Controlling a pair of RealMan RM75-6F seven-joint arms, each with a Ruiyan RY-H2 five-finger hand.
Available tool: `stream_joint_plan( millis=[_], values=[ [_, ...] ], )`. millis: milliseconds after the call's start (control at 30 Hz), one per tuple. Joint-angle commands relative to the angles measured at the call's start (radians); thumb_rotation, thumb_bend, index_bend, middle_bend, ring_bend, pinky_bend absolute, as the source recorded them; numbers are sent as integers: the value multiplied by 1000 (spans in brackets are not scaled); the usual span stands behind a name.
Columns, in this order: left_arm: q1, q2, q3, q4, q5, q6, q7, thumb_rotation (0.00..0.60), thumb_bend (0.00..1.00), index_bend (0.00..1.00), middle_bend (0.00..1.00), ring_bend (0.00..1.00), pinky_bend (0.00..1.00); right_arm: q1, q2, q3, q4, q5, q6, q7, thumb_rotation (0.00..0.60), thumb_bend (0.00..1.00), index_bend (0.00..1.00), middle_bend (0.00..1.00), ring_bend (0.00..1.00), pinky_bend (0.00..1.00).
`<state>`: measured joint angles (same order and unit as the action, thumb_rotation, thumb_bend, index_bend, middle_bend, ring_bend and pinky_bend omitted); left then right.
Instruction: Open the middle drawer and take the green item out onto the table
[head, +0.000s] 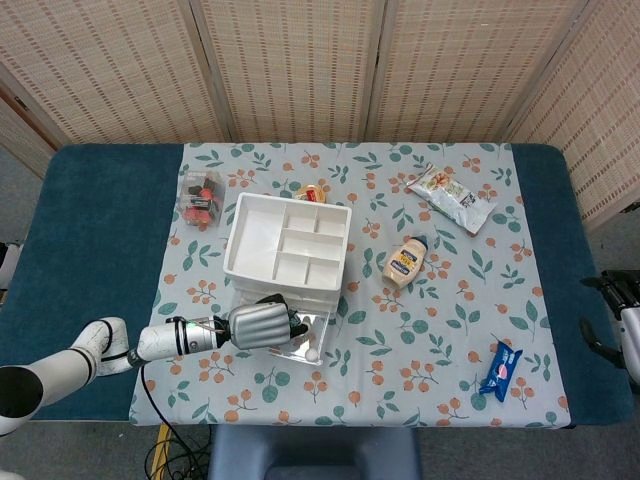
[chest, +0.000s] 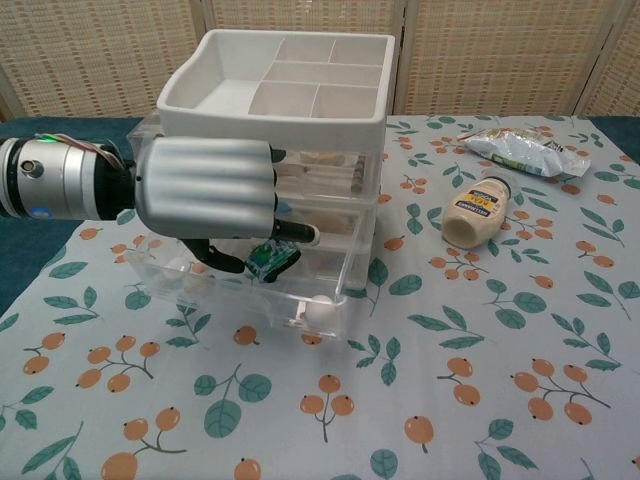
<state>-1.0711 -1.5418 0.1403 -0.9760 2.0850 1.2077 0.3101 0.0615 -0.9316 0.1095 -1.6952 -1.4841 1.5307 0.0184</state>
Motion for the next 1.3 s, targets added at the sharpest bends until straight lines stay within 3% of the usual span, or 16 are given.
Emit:
stream_joint_plan(
  millis=[33,1300],
  values=[
    [-1,-3,2,6,1,1,0,600,200,292,957,1000,1000,1,-1,1,1,1,-2,1,600,397,246,314,220,267],
    [-19,-62,13,70,-26,2,-48,600,200,429,957,1000,1000,-6,-3,2,13,10,3,14,600,397,246,314,224,267]
  ],
)
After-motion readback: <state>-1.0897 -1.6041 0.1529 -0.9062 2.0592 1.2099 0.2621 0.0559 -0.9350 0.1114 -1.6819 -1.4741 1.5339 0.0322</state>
